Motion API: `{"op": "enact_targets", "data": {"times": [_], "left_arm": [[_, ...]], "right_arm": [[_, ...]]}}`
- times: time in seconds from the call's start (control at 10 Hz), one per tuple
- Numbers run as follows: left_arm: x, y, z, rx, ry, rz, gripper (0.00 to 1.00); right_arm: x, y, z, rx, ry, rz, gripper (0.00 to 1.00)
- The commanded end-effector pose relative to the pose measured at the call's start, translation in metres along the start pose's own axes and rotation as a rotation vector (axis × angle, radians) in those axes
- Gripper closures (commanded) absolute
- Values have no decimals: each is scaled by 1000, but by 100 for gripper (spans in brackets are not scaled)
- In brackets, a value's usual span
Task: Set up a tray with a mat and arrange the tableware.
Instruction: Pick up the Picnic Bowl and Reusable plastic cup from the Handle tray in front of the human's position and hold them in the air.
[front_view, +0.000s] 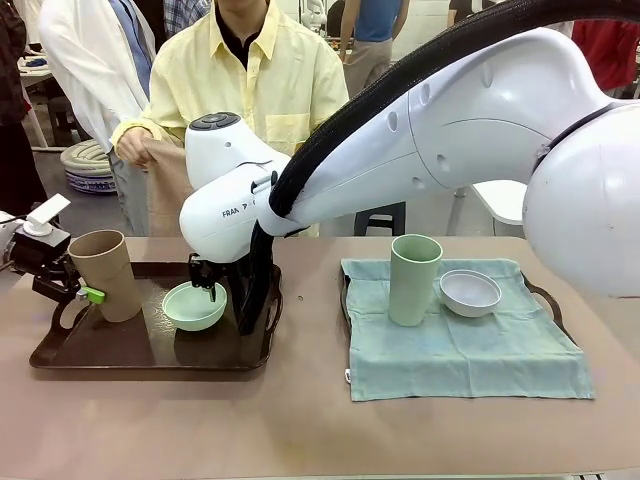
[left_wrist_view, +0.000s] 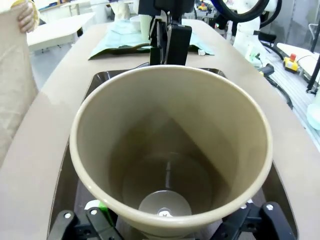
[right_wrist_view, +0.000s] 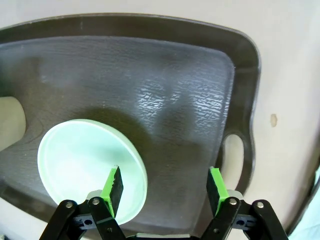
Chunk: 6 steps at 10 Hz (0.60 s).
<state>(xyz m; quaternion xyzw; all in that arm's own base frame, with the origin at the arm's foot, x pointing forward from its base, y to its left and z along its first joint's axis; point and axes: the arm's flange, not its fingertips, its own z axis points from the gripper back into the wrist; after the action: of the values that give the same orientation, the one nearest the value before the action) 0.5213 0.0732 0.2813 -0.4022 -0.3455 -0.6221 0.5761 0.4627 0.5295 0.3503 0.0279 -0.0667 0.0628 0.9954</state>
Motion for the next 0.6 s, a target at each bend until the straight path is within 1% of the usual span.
{"op": "enact_targets", "data": {"times": [0.0, 0.1, 0.2, 0.3, 0.4, 0.5], "left_arm": [[1, 0, 0, -3, 5, -45, 20], [1, -2, 0, -17, 3, -59, 49], [1, -2, 1, -16, -2, -61, 74], [2, -2, 1, -16, -6, -62, 100], [2, -2, 1, -16, -5, -63, 100], [3, -2, 2, -19, -6, -67, 100]], "right_arm": [[0, -4, -5, 75, 25, 18, 13], [1, -3, -8, 80, 33, 33, 13], [1, -2, -10, 70, 40, 40, 72], [1, -1, -11, 66, 44, 41, 73], [1, -1, -11, 61, 46, 41, 100], [1, 0, -11, 56, 46, 43, 100]]}}
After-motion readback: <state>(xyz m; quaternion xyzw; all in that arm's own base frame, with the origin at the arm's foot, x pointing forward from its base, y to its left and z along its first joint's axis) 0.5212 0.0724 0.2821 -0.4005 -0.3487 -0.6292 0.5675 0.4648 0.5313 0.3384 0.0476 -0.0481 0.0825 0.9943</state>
